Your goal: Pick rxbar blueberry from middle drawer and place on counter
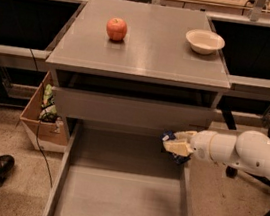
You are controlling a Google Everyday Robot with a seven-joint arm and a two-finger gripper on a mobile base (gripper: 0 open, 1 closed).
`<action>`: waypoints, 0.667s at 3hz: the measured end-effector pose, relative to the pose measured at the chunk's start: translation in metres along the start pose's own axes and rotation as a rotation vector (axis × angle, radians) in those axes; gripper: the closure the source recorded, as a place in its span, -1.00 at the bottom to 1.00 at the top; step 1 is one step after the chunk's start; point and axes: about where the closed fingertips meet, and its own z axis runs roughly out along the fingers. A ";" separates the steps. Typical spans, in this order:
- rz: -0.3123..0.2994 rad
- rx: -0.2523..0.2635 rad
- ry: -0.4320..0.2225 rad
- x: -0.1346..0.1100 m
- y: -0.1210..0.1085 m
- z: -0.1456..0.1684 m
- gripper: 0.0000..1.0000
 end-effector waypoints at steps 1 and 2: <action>-0.107 0.042 -0.037 -0.062 0.013 -0.016 1.00; -0.201 0.078 -0.117 -0.146 0.012 -0.051 1.00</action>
Offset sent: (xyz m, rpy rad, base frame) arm 0.0456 0.0315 0.2217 -0.0524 -0.3493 0.0428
